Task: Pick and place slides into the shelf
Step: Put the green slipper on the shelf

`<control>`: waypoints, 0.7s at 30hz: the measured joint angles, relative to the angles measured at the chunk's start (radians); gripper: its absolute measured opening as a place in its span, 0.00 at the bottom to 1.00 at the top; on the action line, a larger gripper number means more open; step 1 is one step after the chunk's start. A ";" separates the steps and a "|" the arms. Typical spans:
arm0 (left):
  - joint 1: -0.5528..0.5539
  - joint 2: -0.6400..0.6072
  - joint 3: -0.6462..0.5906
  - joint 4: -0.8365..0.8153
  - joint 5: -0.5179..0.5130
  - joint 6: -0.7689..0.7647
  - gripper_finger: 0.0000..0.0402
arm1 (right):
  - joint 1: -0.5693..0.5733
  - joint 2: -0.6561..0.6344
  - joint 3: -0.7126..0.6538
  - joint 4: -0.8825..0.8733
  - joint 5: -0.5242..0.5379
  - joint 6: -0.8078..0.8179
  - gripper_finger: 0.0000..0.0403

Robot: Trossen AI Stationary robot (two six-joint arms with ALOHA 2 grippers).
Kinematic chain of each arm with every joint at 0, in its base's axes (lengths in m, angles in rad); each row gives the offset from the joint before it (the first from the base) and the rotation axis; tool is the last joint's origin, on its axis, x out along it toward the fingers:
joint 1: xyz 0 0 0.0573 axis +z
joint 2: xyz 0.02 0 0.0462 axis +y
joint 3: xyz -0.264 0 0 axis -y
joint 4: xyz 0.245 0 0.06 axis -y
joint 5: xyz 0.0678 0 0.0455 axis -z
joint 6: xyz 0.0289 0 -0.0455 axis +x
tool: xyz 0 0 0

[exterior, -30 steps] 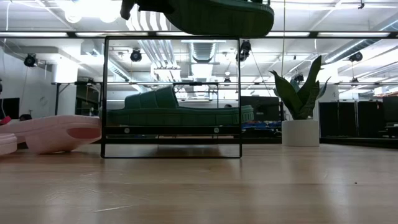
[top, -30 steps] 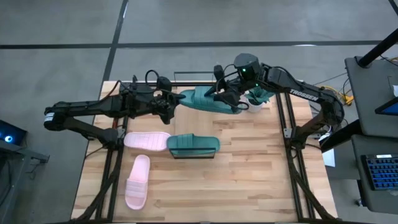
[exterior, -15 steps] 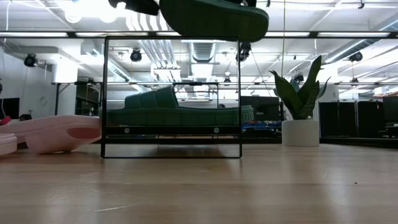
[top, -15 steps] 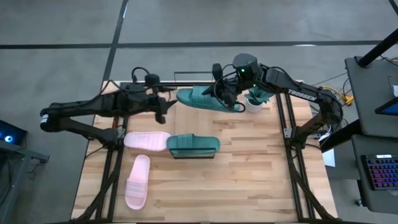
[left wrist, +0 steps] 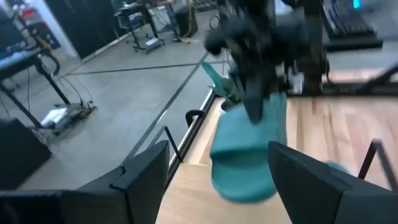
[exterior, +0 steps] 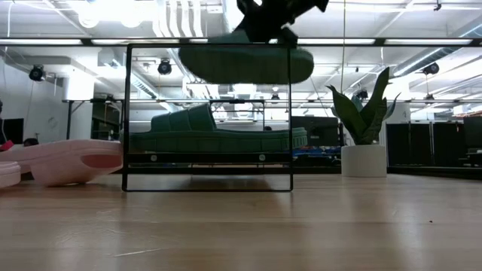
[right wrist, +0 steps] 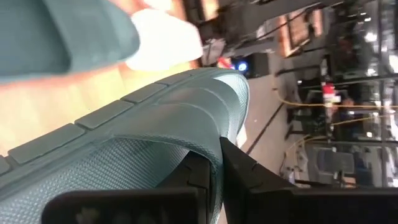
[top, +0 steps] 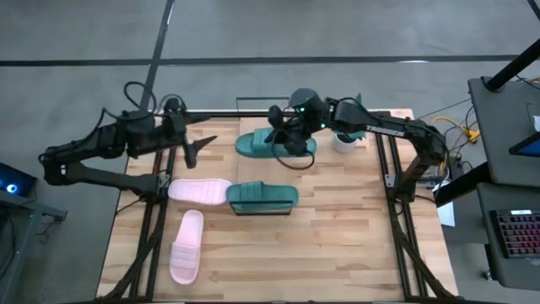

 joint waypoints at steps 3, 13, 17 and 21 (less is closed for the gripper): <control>0.000 -0.028 0.000 0.000 -0.007 -0.032 0.64 | 0.017 0.033 0.000 0.012 0.051 -0.022 0.02; 0.000 -0.065 -0.055 -0.002 -0.085 -0.050 0.64 | 0.099 0.127 -0.001 0.007 0.168 -0.060 0.02; 0.000 -0.083 -0.081 -0.003 -0.168 -0.048 0.64 | 0.116 0.148 -0.008 0.011 0.240 -0.061 0.02; 0.000 -0.102 -0.082 -0.001 -0.174 -0.034 0.64 | 0.123 0.147 -0.052 0.083 0.265 -0.048 0.02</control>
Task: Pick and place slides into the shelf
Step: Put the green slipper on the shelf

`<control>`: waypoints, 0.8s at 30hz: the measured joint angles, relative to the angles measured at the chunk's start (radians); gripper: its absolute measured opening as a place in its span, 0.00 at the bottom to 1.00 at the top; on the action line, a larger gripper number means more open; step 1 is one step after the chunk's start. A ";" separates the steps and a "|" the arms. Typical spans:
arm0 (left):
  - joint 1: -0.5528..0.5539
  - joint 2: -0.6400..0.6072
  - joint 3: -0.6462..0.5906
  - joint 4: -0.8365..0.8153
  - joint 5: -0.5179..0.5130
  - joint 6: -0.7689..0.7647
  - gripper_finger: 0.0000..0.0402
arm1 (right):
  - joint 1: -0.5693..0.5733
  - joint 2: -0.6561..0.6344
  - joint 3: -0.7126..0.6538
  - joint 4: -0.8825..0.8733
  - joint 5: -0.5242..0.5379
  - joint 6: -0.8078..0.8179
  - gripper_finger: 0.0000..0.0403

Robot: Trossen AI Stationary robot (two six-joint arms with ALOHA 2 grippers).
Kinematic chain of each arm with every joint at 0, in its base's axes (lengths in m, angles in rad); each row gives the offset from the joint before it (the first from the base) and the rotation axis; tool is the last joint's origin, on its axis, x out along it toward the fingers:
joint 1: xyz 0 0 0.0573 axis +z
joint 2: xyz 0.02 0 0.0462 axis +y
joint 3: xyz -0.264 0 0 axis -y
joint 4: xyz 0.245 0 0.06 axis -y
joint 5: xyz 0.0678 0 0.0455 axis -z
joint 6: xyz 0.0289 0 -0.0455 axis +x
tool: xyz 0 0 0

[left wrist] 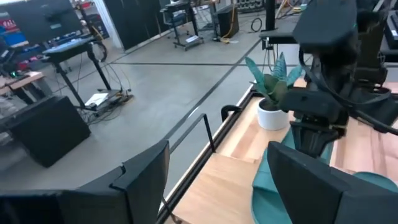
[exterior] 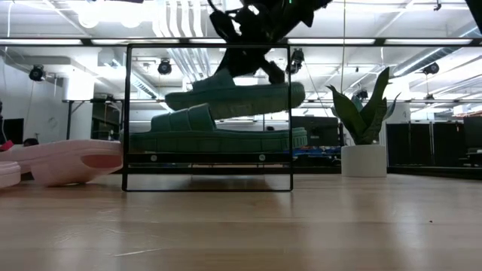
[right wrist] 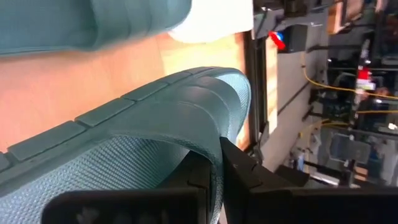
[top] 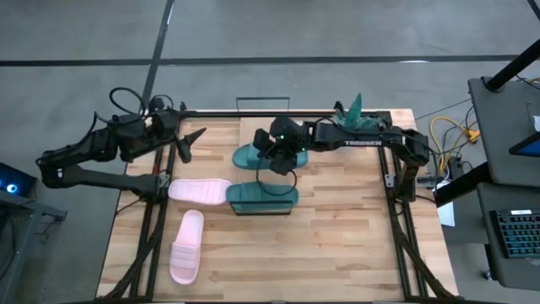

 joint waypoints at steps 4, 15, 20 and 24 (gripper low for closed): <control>0.000 -0.032 -0.004 0.000 0.000 0.003 0.64 | 0.010 -0.004 -0.079 0.067 0.011 0.003 0.02; -0.001 -0.165 -0.085 0.054 -0.006 0.003 0.64 | 0.012 -0.006 -0.221 0.261 -0.015 -0.015 0.02; -0.001 -0.193 -0.129 0.096 0.000 0.004 0.64 | 0.012 -0.004 -0.241 0.288 -0.072 -0.017 0.02; -0.001 -0.210 -0.140 0.101 -0.002 0.005 0.64 | 0.011 0.001 -0.241 0.288 -0.122 -0.012 0.02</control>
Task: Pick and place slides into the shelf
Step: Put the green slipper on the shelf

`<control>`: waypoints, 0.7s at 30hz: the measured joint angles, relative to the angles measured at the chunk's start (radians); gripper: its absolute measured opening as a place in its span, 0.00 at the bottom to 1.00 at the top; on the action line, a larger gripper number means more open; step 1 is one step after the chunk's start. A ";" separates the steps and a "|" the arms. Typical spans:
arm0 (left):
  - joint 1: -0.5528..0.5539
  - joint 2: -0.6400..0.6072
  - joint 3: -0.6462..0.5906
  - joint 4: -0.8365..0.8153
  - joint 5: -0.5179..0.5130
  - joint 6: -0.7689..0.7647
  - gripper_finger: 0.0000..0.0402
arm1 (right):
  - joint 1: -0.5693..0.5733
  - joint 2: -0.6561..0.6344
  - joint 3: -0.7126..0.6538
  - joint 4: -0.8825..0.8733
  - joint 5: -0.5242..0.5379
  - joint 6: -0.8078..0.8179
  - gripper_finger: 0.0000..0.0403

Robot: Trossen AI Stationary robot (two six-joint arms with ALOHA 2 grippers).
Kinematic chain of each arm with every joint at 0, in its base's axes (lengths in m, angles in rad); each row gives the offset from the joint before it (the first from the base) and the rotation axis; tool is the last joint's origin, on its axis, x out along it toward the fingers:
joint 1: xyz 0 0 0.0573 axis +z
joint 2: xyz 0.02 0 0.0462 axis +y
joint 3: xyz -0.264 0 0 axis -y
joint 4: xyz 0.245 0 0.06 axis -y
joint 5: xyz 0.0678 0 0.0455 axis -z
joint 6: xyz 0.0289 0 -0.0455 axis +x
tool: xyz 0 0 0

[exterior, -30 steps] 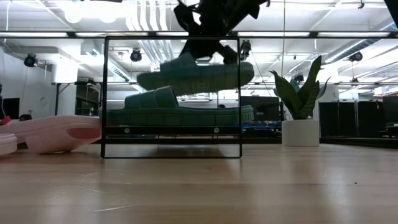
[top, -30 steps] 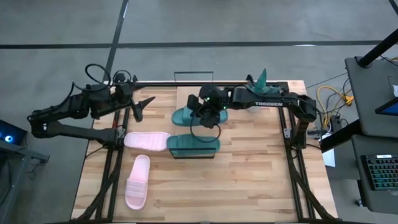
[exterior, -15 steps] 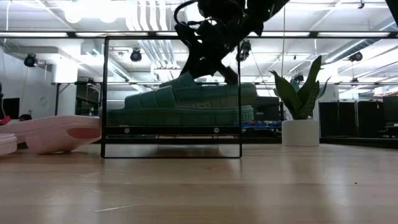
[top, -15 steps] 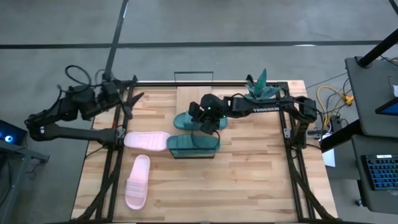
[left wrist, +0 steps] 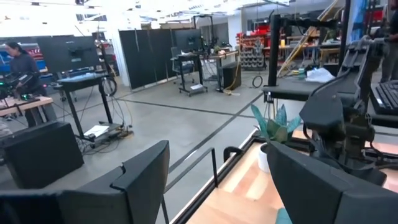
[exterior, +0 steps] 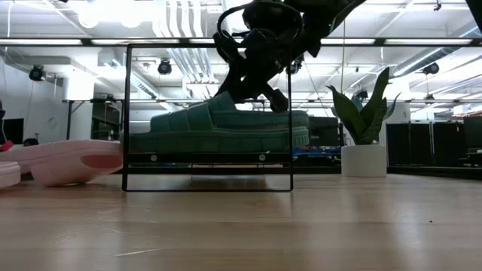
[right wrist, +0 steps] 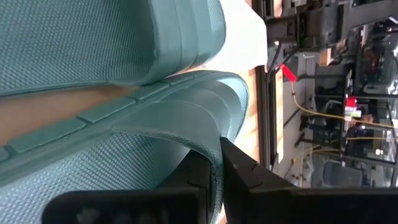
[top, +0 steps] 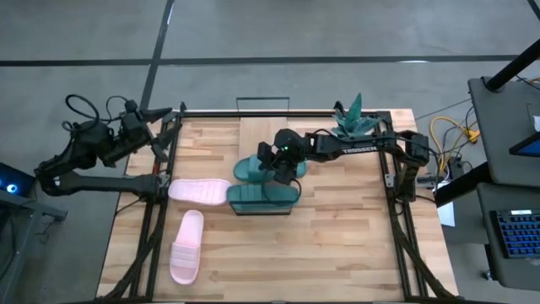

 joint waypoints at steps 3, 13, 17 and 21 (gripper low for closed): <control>0.001 0.000 -0.003 -0.004 0.002 0.000 0.64 | 0.000 0.022 0.000 0.023 0.001 -0.001 0.02; 0.001 0.015 -0.002 -0.004 0.001 0.000 0.64 | -0.004 0.077 -0.001 0.072 0.001 -0.008 0.02; 0.001 0.024 -0.002 -0.004 0.001 0.001 0.64 | -0.009 0.089 0.000 0.076 -0.005 -0.008 0.02; 0.001 0.031 -0.002 -0.005 0.001 0.001 0.64 | -0.011 0.098 0.000 0.073 -0.005 -0.009 0.03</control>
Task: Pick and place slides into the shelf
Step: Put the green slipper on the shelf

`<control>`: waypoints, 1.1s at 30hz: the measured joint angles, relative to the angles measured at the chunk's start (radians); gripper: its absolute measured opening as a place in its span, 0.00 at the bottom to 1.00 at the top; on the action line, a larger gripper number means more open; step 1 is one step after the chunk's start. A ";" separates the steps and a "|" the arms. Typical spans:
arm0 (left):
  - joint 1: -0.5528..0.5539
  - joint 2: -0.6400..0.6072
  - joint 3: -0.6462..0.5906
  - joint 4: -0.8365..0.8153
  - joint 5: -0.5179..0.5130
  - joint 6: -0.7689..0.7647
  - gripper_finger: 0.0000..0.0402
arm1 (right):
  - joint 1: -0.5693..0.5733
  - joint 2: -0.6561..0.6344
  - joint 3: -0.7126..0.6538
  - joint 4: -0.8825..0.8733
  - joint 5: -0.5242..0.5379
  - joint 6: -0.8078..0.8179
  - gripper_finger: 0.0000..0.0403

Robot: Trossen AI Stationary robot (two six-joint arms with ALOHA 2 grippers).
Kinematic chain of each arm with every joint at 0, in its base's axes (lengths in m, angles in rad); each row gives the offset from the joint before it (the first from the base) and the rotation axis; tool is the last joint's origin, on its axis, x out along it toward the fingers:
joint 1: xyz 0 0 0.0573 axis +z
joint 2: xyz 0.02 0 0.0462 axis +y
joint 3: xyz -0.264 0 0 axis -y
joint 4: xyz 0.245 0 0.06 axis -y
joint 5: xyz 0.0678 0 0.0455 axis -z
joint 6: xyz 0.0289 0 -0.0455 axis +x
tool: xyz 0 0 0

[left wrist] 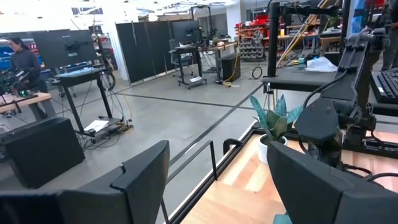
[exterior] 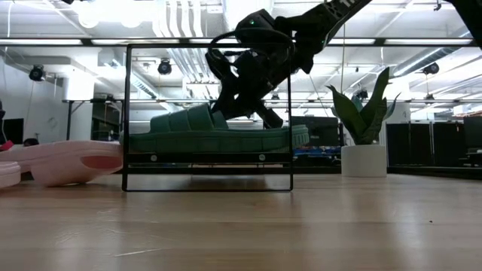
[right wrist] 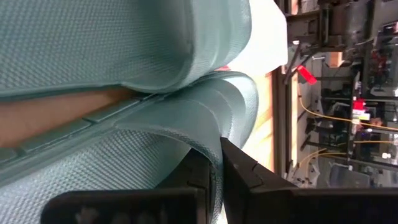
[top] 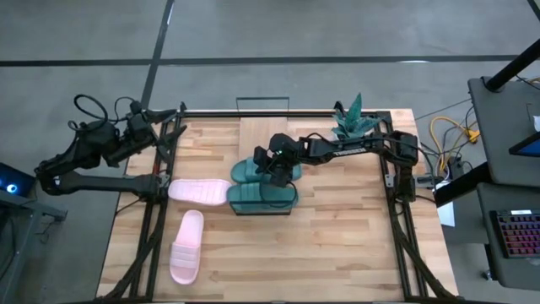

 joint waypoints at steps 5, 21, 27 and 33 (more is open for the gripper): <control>0.000 0.003 0.000 0.000 0.000 0.000 0.64 | 0.000 0.000 0.000 -0.014 0.002 0.025 0.03; 0.000 0.006 0.000 0.001 0.000 0.000 0.64 | 0.009 -0.009 0.013 -0.065 0.100 0.153 0.27; 0.000 0.015 0.000 0.000 0.000 0.000 0.64 | 0.016 -0.025 0.109 -0.234 0.108 0.249 0.32; 0.000 0.027 0.000 -0.001 0.000 0.000 0.64 | 0.032 -0.027 0.211 -0.422 0.109 0.262 0.34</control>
